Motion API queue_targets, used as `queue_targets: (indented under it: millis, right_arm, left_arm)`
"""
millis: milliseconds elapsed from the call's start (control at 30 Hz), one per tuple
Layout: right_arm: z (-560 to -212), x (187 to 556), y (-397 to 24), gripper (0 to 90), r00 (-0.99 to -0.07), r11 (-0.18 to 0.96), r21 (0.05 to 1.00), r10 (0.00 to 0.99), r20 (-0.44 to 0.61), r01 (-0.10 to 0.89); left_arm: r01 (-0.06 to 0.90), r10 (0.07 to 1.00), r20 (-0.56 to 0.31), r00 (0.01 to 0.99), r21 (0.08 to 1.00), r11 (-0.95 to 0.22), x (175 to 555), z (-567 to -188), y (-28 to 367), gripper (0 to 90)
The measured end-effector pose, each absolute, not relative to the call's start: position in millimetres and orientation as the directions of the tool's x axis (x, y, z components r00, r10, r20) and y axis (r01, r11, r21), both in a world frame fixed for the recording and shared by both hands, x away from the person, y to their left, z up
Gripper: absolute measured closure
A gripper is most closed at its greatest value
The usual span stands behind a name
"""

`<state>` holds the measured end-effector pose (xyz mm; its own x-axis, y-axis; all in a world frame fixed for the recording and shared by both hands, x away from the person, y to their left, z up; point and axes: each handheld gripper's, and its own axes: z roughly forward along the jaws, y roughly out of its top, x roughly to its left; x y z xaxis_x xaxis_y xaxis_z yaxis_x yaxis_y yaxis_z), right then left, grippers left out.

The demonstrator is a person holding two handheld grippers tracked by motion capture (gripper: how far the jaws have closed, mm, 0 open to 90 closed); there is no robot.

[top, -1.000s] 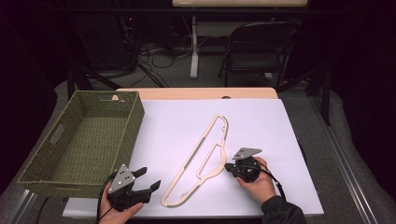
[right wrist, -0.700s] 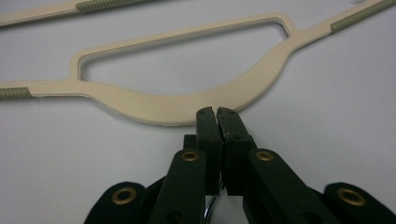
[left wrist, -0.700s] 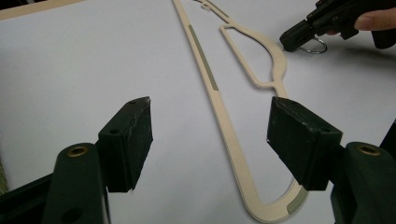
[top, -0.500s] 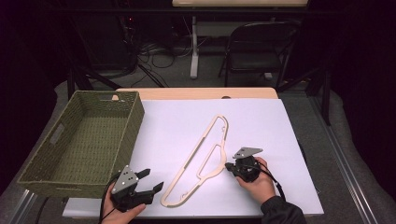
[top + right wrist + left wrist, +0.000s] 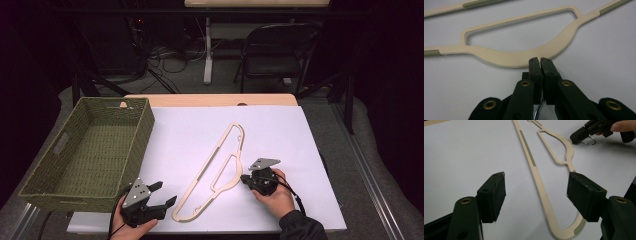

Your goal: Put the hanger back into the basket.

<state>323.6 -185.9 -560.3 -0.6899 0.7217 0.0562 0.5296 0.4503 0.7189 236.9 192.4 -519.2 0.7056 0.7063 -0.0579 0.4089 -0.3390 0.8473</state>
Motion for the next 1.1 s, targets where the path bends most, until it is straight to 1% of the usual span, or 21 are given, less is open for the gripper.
queue_targets:
  millis: [333, 433, 467, 500, 600, 633, 700, 733, 767, 800, 833, 867, 900, 967, 1100]
  right_arm:
    - [-558.5, 327.0, -185.0, 87.9, -0.689, 0.457, 0.698, 0.722, 0.07, 0.551]
    - [-556.9, 326.2, -183.5, 87.9, -0.692, 0.48, 0.683, 0.72, 0.051, 0.55]
    - [-558.3, 326.4, -181.5, 88.1, -0.692, 0.472, 0.701, 0.721, 0.041, 0.534]
    - [-554.9, 325.9, -179.9, 88.6, -0.709, 0.522, 0.67, 0.705, 0.009, 0.528]
    - [-555.8, 327.0, -177.8, 88.8, -0.704, 0.507, 0.684, 0.71, 0.012, 0.524]
    - [-553.9, 327.2, -177.7, 88.8, -0.704, 0.52, 0.665, 0.71, 0.012, 0.535]
    - [-553.2, 327.7, -176.2, 89.1, -0.702, 0.522, 0.663, 0.712, 0.008, 0.536]
    - [-549.7, 327.3, -176.1, 90.0, -0.707, 0.547, 0.635, 0.707, -0.003, 0.545]
    - [-551.1, 328.1, -174.8, 90.0, -0.702, 0.489, 0.697, 0.711, 0.03, 0.524]
    - [-548.6, 328.6, -172.3, 90.0, -0.705, 0.509, 0.677, 0.709, 0.022, 0.532]
    - [-548.6, 328.6, -172.3, 90.0, -0.705, 0.509, 0.677, 0.709, 0.022, 0.532]
    - [-546.0, 327.9, -171.3, 90.0, -0.72, 0.572, 0.609, 0.694, -0.004, 0.549]
    - [-548.8, 328.3, -170.3, 90.0, -0.723, 0.556, 0.631, 0.691, 0.011, 0.541]
    - [-548.6, 327.9, -169.8, 90.0, -0.723, 0.564, 0.625, 0.691, 0.0, 0.539]
    - [-546.2, 328.4, -169.2, 90.0, -0.725, 0.546, 0.652, 0.689, 0.008, 0.526]
  left_arm:
    - [0.405, 0.7, -0.053, 0.712, 0.846, -0.348, 239.1, -518.9, 189.4, 31.5]
    - [0.406, 0.701, -0.055, 0.711, 0.846, -0.345, 239.0, -518.4, 189.0, 31.5]
    - [0.407, 0.702, -0.055, 0.71, 0.846, -0.346, 239.1, -518.4, 189.0, 31.5]
    - [0.408, 0.702, -0.057, 0.71, 0.846, -0.344, 239.5, -518.8, 189.0, 31.5]
    - [0.409, 0.701, -0.057, 0.711, 0.844, -0.346, 239.8, -519.2, 189.2, 31.6]
    - [0.409, 0.702, -0.056, 0.71, 0.844, -0.347, 240.0, -519.2, 189.3, 31.6]
    - [0.408, 0.701, -0.055, 0.711, 0.844, -0.348, 240.5, -519.2, 189.6, 31.6]
    - [0.408, 0.701, -0.055, 0.711, 0.844, -0.347, 240.7, -519.1, 189.7, 31.6]
    - [0.408, 0.702, -0.057, 0.71, 0.845, -0.344, 240.8, -519.0, 189.5, 31.6]
    - [0.409, 0.701, -0.059, 0.711, 0.845, -0.345, 241.2, -518.9, 189.1, 31.6]
    - [0.409, 0.701, -0.059, 0.711, 0.845, -0.345, 241.2, -518.9, 189.1, 31.6]
    - [0.407, 0.697, -0.056, 0.715, 0.844, -0.35, 241.0, -518.9, 187.6, 31.7]
    - [0.406, 0.697, -0.056, 0.715, 0.844, -0.349, 240.7, -519.1, 186.7, 31.7]
    - [0.408, 0.697, -0.057, 0.715, 0.843, -0.351, 240.5, -519.2, 186.1, 31.7]
    - [0.411, 0.694, -0.06, 0.718, 0.841, -0.352, 241.9, -520.1, 184.9, 32.0]
